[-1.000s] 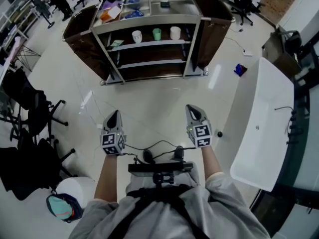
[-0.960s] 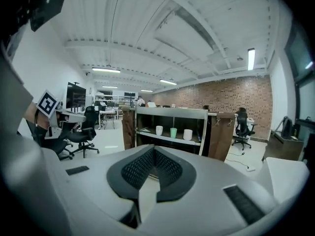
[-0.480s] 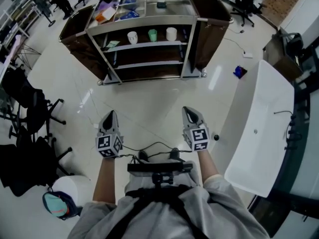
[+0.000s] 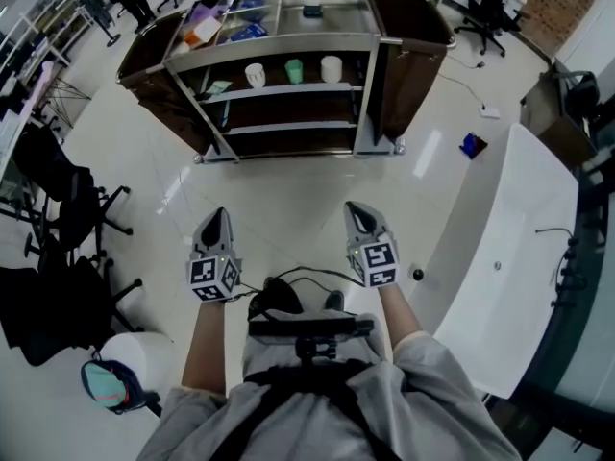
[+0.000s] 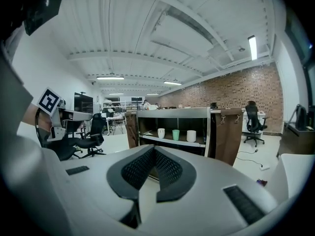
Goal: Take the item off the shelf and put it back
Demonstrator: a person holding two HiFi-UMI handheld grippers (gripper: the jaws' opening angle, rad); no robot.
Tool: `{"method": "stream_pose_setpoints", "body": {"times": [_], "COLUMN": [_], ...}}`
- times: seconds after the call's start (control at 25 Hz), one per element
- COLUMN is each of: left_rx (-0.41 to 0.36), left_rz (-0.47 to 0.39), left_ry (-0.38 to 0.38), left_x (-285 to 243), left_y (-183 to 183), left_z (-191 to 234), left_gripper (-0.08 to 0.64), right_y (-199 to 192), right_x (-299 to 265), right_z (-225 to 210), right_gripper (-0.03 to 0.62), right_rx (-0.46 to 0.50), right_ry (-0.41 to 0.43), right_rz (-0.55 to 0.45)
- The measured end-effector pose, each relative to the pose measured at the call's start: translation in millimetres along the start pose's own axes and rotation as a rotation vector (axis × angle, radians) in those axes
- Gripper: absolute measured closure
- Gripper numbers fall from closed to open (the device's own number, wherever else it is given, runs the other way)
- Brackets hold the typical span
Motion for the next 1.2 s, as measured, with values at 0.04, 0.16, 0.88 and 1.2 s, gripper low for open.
{"method": "stream_pose_setpoints", "body": {"times": [0.04,0.16,0.88,1.2], "left_rx": [-0.009,-0.023,-0.065,-0.095], "left_rz": [0.002,0.004,-0.001,0.022], "left_ry": [-0.003,-0.012,-0.235,-0.355], "left_x": [-5,-23,-235,-308], "left_y": [1,4,10,3], "left_z": [-1,1,116,150], "left_gripper": [0.555,0.555,0.555,0.555], "right_y": [-1,4,32,44], "right_x": [-4,-16,-243,-336], "right_z": [-2,-3,-2,-8], "right_gripper": [0.583,0.583,0.583,0.583], "right_rx": [0.0,-0.006,-0.027,-0.024], "right_ry": [0.005,0.013,-0.126,-0.224], "right_rz": [0.001,0.003,0.038,0.035]}}
Point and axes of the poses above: the fingertips, and each gripper's own axes: x backward along the fingers, z to its left, y out of its top, the point moved 2 cm from there along x, backward along the fingers, and after that the axes turned 9 degrees about -x, right-handed, at the moved point
